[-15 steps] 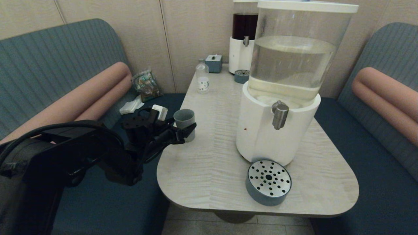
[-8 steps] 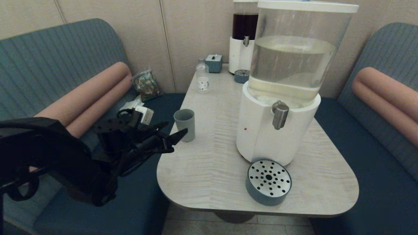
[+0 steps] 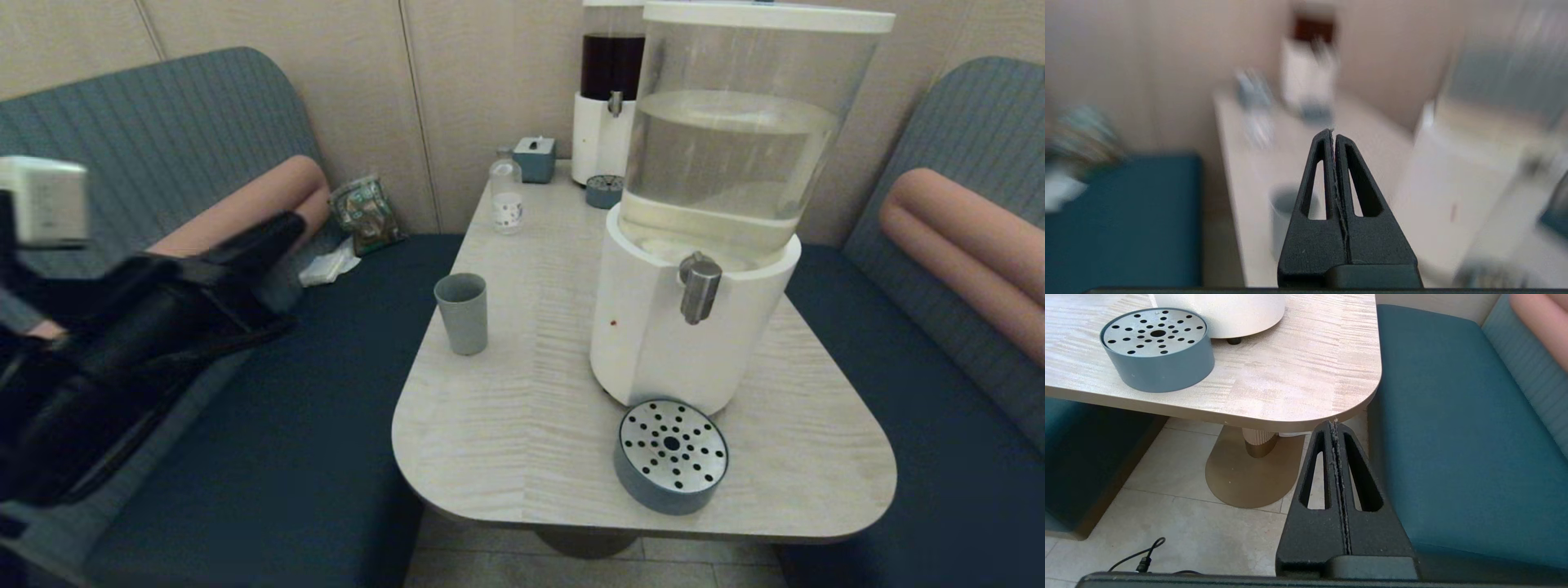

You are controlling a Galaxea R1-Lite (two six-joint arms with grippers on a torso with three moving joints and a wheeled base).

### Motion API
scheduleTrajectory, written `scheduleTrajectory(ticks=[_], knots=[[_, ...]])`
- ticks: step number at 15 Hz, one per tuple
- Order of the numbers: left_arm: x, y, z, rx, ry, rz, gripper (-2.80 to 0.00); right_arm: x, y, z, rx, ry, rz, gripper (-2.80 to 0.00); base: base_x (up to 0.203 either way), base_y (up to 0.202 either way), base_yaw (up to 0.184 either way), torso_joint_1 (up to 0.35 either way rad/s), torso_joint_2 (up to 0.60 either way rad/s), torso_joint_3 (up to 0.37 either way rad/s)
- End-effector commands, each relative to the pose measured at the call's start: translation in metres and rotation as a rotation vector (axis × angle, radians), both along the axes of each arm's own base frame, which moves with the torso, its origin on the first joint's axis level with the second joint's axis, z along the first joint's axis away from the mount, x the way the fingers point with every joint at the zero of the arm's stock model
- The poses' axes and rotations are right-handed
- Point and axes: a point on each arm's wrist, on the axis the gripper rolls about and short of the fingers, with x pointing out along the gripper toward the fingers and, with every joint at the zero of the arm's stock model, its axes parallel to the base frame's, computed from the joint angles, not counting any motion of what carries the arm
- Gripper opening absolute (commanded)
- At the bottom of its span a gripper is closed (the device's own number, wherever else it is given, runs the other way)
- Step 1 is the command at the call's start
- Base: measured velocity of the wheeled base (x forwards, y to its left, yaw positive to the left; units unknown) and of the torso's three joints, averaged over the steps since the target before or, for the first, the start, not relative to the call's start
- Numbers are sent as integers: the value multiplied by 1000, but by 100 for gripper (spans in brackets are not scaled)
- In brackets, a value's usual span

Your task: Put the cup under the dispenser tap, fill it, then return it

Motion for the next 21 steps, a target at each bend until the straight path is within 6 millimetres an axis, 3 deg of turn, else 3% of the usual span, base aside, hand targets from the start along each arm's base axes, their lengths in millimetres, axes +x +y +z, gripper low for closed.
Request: scheduleTrajectory(ticks=[1, 3, 6, 9, 11, 14, 17, 21], knots=[[-68, 19, 30, -70, -203, 51, -280, 0, 0, 0, -1, -1, 0, -280, 0, 0, 0, 0, 0, 0], [-122, 33, 24, -120, -301, 121, -280, 0, 0, 0, -1, -2, 0, -280, 0, 0, 0, 0, 0, 0], [-183, 41, -6, -176, -394, 157, -280, 0, 0, 0, -1, -1, -1, -280, 0, 0, 0, 0, 0, 0], [-226, 41, -34, -198, -451, 123, -280, 0, 0, 0, -2, -2, -1, -280, 0, 0, 0, 0, 0, 0], [-245, 40, -59, -194, -418, 79, -280, 0, 0, 0, 1, -5, -2, -280, 0, 0, 0, 0, 0, 0], [-237, 39, -104, -111, -117, 117, -280, 0, 0, 0, 1, -5, -1, -280, 0, 0, 0, 0, 0, 0], [-222, 42, -146, 31, 283, 292, -280, 0, 0, 0, 1, -5, -1, -280, 0, 0, 0, 0, 0, 0], [-221, 44, -155, 98, 367, 395, -280, 0, 0, 0, -2, -6, 0, -280, 0, 0, 0, 0, 0, 0]])
